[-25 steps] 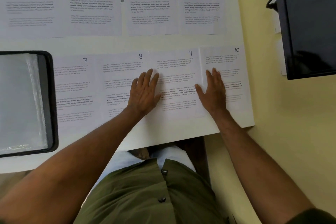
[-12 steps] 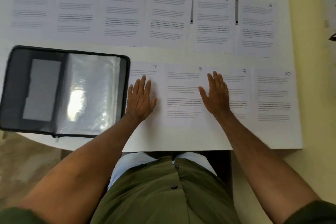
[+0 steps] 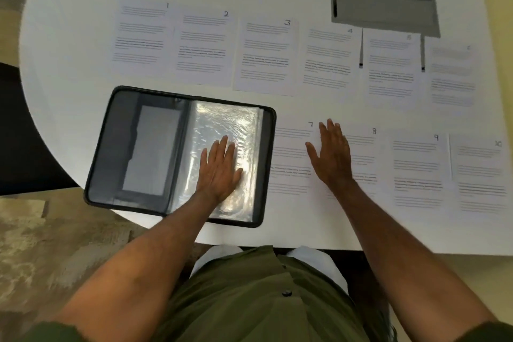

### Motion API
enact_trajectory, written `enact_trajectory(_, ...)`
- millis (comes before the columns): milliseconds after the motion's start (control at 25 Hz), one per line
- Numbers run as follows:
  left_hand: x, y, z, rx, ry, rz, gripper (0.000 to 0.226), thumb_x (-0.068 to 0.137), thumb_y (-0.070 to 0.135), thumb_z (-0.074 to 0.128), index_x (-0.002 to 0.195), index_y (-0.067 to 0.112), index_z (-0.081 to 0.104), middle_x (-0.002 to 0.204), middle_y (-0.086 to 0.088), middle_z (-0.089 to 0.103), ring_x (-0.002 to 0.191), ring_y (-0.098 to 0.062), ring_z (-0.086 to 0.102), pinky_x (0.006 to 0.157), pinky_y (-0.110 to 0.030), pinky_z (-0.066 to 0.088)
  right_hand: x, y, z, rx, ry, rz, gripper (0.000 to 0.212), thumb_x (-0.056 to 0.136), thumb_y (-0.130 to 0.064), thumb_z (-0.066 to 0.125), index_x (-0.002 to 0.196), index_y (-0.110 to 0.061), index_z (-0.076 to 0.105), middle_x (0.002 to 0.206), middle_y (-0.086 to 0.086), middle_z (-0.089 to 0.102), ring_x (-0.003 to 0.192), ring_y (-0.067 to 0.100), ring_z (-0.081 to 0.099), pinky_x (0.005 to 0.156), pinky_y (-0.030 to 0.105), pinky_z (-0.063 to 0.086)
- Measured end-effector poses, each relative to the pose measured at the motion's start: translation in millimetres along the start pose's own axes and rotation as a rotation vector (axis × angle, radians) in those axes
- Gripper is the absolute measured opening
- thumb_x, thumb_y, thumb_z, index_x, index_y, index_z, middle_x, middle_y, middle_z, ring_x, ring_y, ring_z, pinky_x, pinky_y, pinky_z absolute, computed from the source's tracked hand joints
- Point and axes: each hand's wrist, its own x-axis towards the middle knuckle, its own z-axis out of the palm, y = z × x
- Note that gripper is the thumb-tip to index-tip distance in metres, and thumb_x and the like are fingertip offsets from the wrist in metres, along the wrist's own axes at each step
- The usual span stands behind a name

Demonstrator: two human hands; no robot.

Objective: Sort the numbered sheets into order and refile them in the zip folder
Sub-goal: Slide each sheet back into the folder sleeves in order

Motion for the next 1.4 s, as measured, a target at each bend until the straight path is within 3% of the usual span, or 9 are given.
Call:
enact_trajectory(200, 2, -45, -10, -0.023, 0.001, -0.110, 0.079, 0.104, 0.056, 0.037, 0.164, 0.012, 0.009, 0.172, -0.012, -0.005, 0.159, -0.032, 0.000, 0.126, -0.053, 0.005, 13, -44, 3, 0.005, 0.001, -0.078, 0.067, 0.106, -0.048, 0.045, 0.160, -0.013, 0.029, 0.169, 0.011, 0.022, 0.157, 0.030, 0.017, 0.126, 0.050, 0.021)
enact_trajectory(400, 1, -75, -26, -0.065, 0.121, -0.237, 0.078, 0.102, 0.053, 0.045, 0.162, 0.011, 0.020, 0.171, -0.014, 0.010, 0.156, -0.035, 0.014, 0.124, -0.056, 0.017, 36, -76, 8, 0.043, -0.041, -0.178, 0.067, 0.107, -0.050, 0.041, 0.162, -0.015, 0.026, 0.170, 0.008, 0.018, 0.158, 0.026, 0.013, 0.128, 0.048, 0.016)
enact_trajectory(720, 17, -136, -58, -0.094, 0.209, -0.281, 0.073, 0.099, 0.041, 0.059, 0.157, 0.004, 0.032, 0.167, -0.020, 0.021, 0.152, -0.041, 0.024, 0.122, -0.061, 0.018, 75, -150, 29, 0.047, -0.078, -0.271, 0.066, 0.106, -0.048, 0.042, 0.161, -0.015, 0.028, 0.170, 0.006, 0.018, 0.159, 0.025, 0.010, 0.128, 0.046, 0.015)
enact_trajectory(920, 51, -196, -85, -0.121, 0.143, -0.266, 0.079, 0.100, 0.044, 0.054, 0.162, 0.008, 0.021, 0.171, -0.014, 0.010, 0.157, -0.035, 0.013, 0.126, -0.054, 0.009, 110, -215, 47, 0.001, -0.021, -0.274, 0.066, 0.104, -0.050, 0.042, 0.159, -0.014, 0.033, 0.168, 0.010, 0.026, 0.156, 0.030, 0.020, 0.124, 0.049, 0.023)
enact_trajectory(1080, 83, -268, -97, -0.135, 0.142, -0.234, 0.075, 0.097, 0.043, 0.050, 0.158, 0.005, 0.031, 0.168, -0.017, 0.020, 0.153, -0.039, 0.024, 0.122, -0.058, 0.024, 146, -280, 68, 0.025, -0.040, -0.253, 0.068, 0.101, -0.050, 0.040, 0.158, -0.014, 0.034, 0.168, 0.010, 0.026, 0.156, 0.030, 0.020, 0.125, 0.051, 0.024)
enact_trajectory(1280, 123, -343, -102, -0.198, 0.168, -0.257, 0.074, 0.102, 0.044, 0.052, 0.162, 0.012, 0.021, 0.171, -0.011, 0.010, 0.156, -0.034, 0.013, 0.126, -0.053, 0.015, 187, -346, 96, -0.014, -0.075, -0.248, 0.073, 0.101, -0.054, 0.036, 0.161, -0.013, 0.028, 0.168, 0.010, 0.024, 0.157, 0.030, 0.019, 0.126, 0.049, 0.022)
enact_trajectory(1400, 148, -374, -105, -0.230, 0.172, -0.267, 0.074, 0.101, 0.043, 0.054, 0.161, 0.011, 0.023, 0.171, -0.013, 0.012, 0.155, -0.036, 0.016, 0.125, -0.055, 0.018, 216, -376, 106, -0.029, -0.114, -0.256, 0.079, 0.099, -0.060, 0.025, 0.162, -0.014, 0.023, 0.170, 0.008, 0.019, 0.158, 0.028, 0.016, 0.127, 0.047, 0.018)
